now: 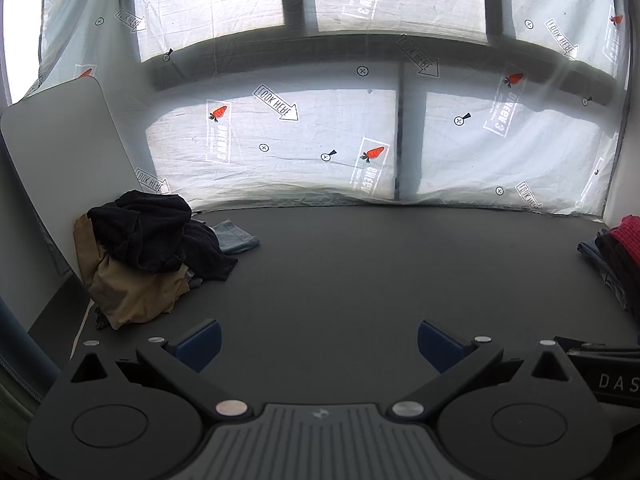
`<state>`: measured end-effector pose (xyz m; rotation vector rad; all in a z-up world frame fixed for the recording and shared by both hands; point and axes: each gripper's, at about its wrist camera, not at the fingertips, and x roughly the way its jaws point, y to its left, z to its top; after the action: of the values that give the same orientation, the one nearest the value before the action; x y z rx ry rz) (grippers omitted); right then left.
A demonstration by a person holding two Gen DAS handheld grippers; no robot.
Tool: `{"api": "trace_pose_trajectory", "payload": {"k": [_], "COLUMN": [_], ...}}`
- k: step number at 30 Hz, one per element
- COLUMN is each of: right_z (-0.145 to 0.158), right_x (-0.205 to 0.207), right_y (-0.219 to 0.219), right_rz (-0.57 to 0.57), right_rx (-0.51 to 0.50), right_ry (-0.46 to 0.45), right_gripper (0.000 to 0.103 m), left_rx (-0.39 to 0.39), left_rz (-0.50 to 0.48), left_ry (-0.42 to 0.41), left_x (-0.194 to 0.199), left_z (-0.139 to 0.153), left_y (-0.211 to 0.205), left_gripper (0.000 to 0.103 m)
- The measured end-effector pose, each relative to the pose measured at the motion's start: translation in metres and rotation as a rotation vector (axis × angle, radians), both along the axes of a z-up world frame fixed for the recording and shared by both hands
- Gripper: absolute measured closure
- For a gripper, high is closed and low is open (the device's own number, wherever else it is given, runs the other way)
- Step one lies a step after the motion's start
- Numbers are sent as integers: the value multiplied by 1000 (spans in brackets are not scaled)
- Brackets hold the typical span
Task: Fold clothes
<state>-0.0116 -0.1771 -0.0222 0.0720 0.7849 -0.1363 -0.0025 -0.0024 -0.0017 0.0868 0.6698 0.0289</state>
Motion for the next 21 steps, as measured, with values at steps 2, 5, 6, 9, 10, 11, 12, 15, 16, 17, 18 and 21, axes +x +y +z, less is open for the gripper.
{"api": "trace_pose_trajectory", "payload": {"k": [2, 5, 6, 9, 10, 11, 12, 15, 16, 17, 18, 21], "right_z": [-3, -3, -3, -3, -3, -3, -3, -4, -4, -5, -5, -5], "right_x": [-1, 0, 1, 2, 3, 3, 4, 4, 5, 6, 6, 7], "right_y": [1, 1, 1, 1, 1, 1, 1, 1, 1, 1, 2, 3], "right_rz": [-1, -4, -5, -6, -6, -6, -7, -8, -8, -7, -6, -2], "right_rx": [-1, 1, 0, 1, 1, 1, 1, -1, -2, -2, -3, -5], "right_ry": [-2, -3, -3, -2, -2, -1, -1, 1, 2, 3, 3, 3], "right_gripper": [1, 1, 1, 1, 1, 1, 1, 1, 1, 1, 1, 1], "left_rx": [5, 9, 8, 10, 11, 13, 14, 11, 10, 10, 10, 8], "left_rz": [0, 0, -1, 0, 0, 1, 1, -1, -1, -1, 0, 4], "left_ry": [0, -2, -3, -1, 0, 0, 0, 0, 1, 2, 3, 4], "left_x": [0, 0, 0, 0, 1, 1, 1, 2, 3, 3, 4, 6], "left_z": [0, 0, 0, -1, -1, -1, -1, -1, -1, -2, -2, -2], "left_y": [-1, -1, -2, -2, -2, -2, -3, -3, -2, -2, -1, 0], "left_gripper": [0, 0, 0, 0, 0, 0, 0, 0, 0, 0, 0, 0]}}
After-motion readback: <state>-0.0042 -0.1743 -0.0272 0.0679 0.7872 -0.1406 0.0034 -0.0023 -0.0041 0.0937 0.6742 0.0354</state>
